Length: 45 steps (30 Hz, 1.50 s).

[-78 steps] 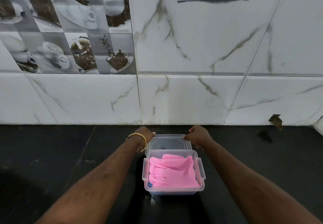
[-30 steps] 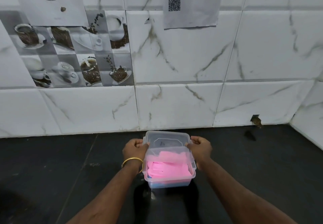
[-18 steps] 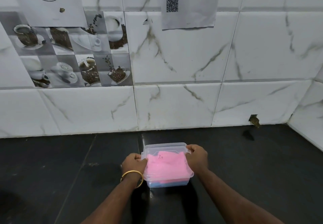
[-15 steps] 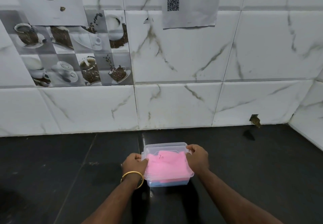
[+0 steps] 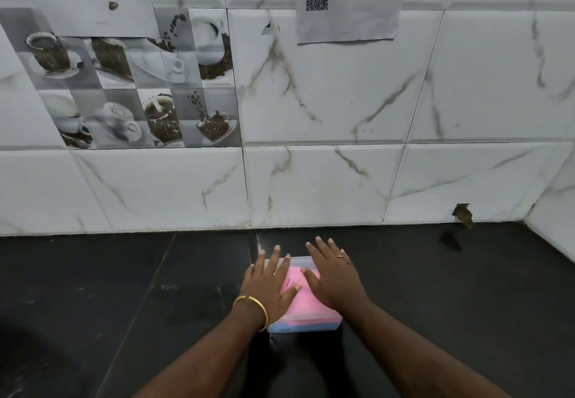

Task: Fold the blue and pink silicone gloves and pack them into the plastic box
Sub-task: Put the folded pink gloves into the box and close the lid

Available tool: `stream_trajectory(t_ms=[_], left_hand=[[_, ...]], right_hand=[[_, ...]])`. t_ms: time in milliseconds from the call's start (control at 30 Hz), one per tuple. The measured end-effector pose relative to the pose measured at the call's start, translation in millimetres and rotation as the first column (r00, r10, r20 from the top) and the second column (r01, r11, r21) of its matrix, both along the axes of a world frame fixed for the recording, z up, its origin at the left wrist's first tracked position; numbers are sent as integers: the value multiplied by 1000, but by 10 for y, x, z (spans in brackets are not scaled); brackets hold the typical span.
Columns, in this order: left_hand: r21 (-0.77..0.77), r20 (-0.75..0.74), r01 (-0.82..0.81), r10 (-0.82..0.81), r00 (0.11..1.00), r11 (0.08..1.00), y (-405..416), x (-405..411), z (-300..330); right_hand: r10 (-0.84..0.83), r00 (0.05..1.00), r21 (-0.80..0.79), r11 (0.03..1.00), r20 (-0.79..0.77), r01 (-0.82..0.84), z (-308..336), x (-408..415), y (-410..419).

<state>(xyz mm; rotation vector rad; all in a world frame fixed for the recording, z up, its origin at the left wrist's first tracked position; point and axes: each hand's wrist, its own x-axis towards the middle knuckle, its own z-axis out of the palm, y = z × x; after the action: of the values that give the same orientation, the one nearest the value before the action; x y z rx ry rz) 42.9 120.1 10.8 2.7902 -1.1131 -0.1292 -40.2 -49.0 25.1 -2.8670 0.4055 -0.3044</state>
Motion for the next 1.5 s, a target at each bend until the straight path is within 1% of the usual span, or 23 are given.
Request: stream_trajectory(t_ms=[33,100,167,400,533,600,633,667,700,733,767,800,833,867,933,967,1000,1067,1100,1233,1300,1400,1500], left_hand=[[48,-1,26,-26,1000,999,-25,9,-20],[88,-21,31,-29,999,996,-41,22,-70],[95,-21,18,-16,1000,995,-35,17,-102],[43,-7,12,-11,1000,999,-27,-6,-155],[22,-8,19,-19,1000,1000,-24,21,-165],[-63,-43,0,-2,999,998,-1,25,-156],[-161,-90,-46,32,995,986,27,27,-166],[-275,-179,-135,87,980,952,61,22,-177],[-357,-305,-266,157,939,895,106,14,-179],[-395,-466,-414,209,859,820,157,9,-187],[-399,-640,-555,212,739,730,212,1,-201],[-392,-777,-667,160,609,634,262,-13,-217],[-366,-863,-745,97,496,558,294,-28,-234],[-337,-902,-783,60,428,523,329,-35,-239],[-290,-929,-803,48,367,520,374,-24,-234],[-256,-946,-814,36,321,521,388,-7,-245],[-214,-967,-828,4,253,518,387,7,-243],[-146,-989,-854,-55,137,499,397,25,-234],[-132,-991,-861,-68,113,491,407,33,-228],[-114,-992,-896,-94,81,428,451,16,-164],[-138,-989,-915,-105,106,380,451,19,-142],[-230,-973,-910,-69,219,346,388,3,-105],[-361,-917,-843,15,399,399,298,-74,-65]], right_hand=[[35,997,-17,999,-69,-36,-26,40,6],[55,982,-33,998,-181,-62,-114,81,-5],[46,973,-48,997,-227,-59,-198,81,-30],[35,978,-90,994,-204,-55,-365,57,-64],[33,971,-92,994,-235,-56,-377,94,-76],[26,967,-93,994,-254,-51,-359,95,-70],[20,966,-94,994,-260,-46,-347,92,-60],[12,963,-95,995,-268,-39,-332,90,-45],[4,960,-94,995,-279,-31,-307,95,-21],[-3,956,-87,996,-293,-24,-278,109,7],[-6,952,-75,997,-307,-18,-245,128,44],[-5,949,-60,998,-315,-15,-213,157,90],[5,948,-39,999,-317,-19,-185,192,139],[28,949,-12,999,-314,-33,-160,230,203],[84,952,53,996,-294,-72,-136,294,352],[107,954,77,993,-281,-89,-142,321,433],[122,955,87,991,-270,-102,-158,334,499],[131,959,60,991,-252,-120,-212,343,598],[127,962,29,992,-242,-124,-243,338,623],[109,969,-37,992,-220,-120,-329,326,629],[106,970,-38,992,-217,-117,-354,330,625],[100,970,-47,992,-220,-113,-383,340,623],[92,971,-55,993,-219,-107,-408,349,619]])
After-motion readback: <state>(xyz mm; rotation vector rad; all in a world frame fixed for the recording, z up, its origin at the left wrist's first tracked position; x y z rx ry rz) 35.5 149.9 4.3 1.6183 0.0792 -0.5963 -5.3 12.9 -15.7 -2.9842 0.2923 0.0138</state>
